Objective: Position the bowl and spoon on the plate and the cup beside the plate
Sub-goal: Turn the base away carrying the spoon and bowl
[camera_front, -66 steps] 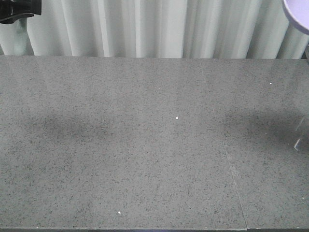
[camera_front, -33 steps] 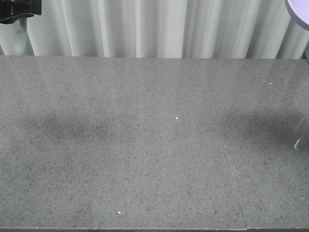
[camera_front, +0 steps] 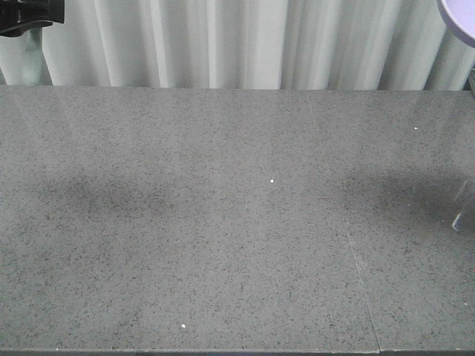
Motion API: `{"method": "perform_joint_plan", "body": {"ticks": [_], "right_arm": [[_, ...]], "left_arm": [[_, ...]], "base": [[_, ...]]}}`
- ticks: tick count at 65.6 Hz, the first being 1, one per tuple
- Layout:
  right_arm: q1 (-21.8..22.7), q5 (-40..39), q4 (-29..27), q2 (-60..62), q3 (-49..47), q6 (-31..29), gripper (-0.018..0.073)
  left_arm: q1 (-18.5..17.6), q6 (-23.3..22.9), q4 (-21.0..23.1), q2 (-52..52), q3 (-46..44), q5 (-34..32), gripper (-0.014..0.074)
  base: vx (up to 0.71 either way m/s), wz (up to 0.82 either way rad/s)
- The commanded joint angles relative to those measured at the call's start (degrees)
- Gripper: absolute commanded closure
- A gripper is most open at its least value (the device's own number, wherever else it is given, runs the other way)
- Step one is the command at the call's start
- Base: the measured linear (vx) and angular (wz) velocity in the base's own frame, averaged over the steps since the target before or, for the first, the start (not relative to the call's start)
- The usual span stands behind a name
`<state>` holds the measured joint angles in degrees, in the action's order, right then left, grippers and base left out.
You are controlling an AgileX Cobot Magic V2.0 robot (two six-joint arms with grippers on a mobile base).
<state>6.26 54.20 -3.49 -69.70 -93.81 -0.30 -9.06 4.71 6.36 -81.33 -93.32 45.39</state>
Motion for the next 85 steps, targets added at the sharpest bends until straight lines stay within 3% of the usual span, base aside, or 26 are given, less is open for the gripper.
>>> {"method": "perform_joint_plan", "body": {"ticks": [1, 49, 85], "right_arm": [[0.13, -4.13, -0.07, 1.23, -1.60, -0.41, 0.0566], [0.13, -4.14, -0.07, 1.23, -1.60, -0.35, 0.0566], [0.13, -4.14, -0.07, 1.23, -1.60, -0.35, 0.0566]], "left_arm": [[-0.36, -0.02, 0.45, 1.67, -1.39, -3.84, 0.0603], [-0.36, -0.02, 0.45, 1.67, -1.39, -3.84, 0.0603], [-0.36, -0.02, 0.45, 1.67, -1.39, -3.84, 0.0603]], "base": [[0.00, 0.00], [-0.01, -0.05], [-0.04, -0.39]]}}
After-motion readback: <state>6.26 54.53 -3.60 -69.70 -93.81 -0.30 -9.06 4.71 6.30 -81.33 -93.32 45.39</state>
